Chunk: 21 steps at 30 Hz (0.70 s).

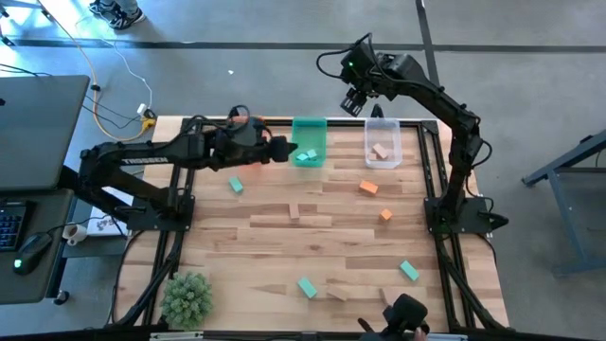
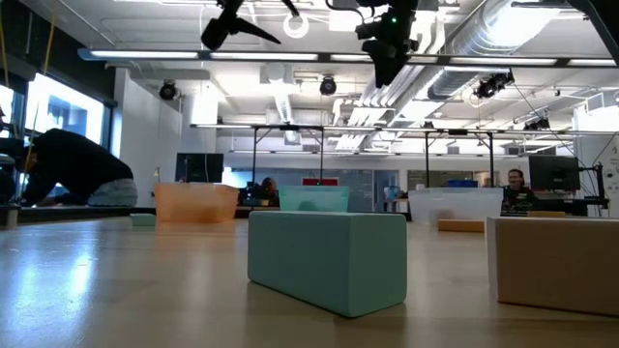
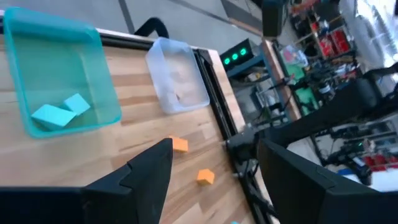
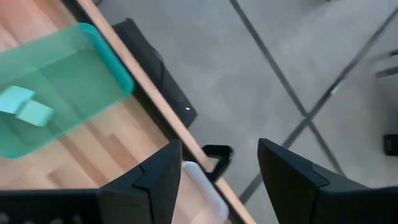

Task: Sort & place blocks by color
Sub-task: Put the brown block into the white bin

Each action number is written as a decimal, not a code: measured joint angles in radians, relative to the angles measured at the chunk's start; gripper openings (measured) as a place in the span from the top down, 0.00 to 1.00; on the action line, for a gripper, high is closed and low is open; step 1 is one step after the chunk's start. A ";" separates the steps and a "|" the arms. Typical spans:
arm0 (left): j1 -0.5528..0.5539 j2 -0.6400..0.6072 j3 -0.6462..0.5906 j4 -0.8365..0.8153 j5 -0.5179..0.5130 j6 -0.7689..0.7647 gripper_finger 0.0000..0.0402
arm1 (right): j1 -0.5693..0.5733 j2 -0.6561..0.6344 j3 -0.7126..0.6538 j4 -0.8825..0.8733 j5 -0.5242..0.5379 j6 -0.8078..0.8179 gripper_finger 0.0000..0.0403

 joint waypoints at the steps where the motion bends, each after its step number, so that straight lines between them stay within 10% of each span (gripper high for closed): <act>1: -0.005 0.016 0.012 -0.006 -0.001 0.001 0.45 | -0.002 0.000 0.000 0.000 0.000 -0.002 0.51; 21: -0.131 0.373 0.112 -0.235 -0.047 -0.150 0.45 | -0.060 0.000 0.000 0.001 -0.074 0.002 0.51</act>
